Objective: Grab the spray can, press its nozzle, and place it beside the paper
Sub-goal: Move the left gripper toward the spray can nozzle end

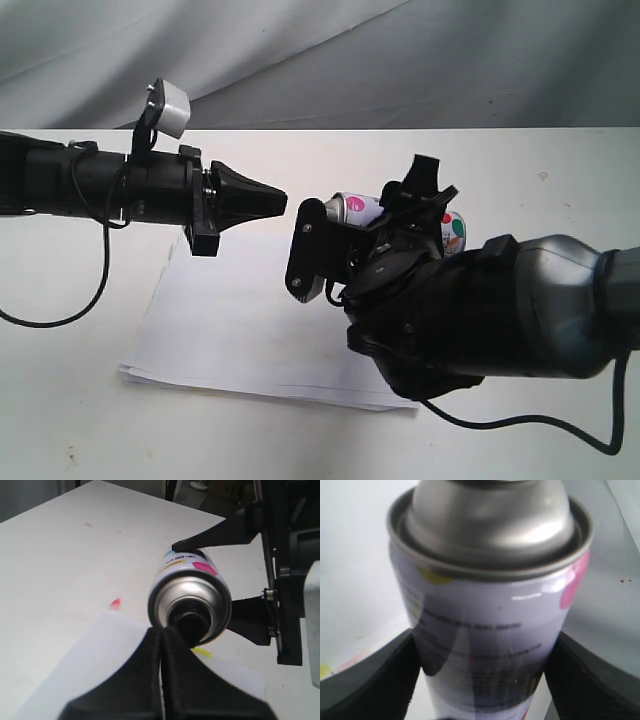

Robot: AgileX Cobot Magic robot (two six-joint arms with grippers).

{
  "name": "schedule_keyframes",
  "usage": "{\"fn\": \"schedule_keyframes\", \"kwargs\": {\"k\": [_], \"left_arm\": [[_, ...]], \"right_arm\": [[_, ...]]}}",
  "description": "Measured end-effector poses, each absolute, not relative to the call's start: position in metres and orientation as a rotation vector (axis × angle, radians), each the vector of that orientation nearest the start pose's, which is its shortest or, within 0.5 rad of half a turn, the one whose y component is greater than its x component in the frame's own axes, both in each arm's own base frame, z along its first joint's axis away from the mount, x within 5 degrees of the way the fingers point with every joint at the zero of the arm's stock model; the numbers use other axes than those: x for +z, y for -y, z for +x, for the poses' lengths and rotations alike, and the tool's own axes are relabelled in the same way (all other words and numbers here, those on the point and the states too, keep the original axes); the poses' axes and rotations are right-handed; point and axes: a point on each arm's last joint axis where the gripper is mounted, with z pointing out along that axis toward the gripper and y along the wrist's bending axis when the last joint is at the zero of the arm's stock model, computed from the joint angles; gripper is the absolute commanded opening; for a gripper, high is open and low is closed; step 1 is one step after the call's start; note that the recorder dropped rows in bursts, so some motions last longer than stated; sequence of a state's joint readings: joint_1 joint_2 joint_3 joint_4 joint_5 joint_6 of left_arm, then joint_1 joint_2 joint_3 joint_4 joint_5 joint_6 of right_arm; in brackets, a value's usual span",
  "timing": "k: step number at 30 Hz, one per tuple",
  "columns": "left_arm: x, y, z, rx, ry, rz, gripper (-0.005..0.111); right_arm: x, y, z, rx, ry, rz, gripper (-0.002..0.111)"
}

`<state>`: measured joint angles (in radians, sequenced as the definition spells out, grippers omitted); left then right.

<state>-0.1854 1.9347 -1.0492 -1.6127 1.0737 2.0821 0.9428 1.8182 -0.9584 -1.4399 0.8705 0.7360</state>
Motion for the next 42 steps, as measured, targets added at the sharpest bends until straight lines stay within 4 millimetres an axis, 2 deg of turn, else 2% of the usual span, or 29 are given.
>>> {"fn": "schedule_keyframes", "kwargs": {"k": [4, 7, 20, 42], "left_arm": [[0.166, 0.147, 0.339, -1.132, -1.727, 1.110, 0.000], [0.163, 0.148, 0.338, -1.156, -1.724, 1.127, 0.000], [0.166, 0.149, 0.335, -1.197, -1.695, 1.129, 0.000], [0.170, 0.149, 0.345, -1.132, -1.705, 1.090, 0.000]], "right_arm": [[0.181, -0.232, 0.254, -0.899, -1.821, -1.345, 0.000], [0.181, -0.232, 0.254, -0.899, -1.821, -1.345, 0.000], [0.181, -0.232, 0.254, -0.899, -1.821, -1.345, 0.000], [0.181, -0.232, 0.254, -0.899, -1.821, -1.345, 0.000]]}}
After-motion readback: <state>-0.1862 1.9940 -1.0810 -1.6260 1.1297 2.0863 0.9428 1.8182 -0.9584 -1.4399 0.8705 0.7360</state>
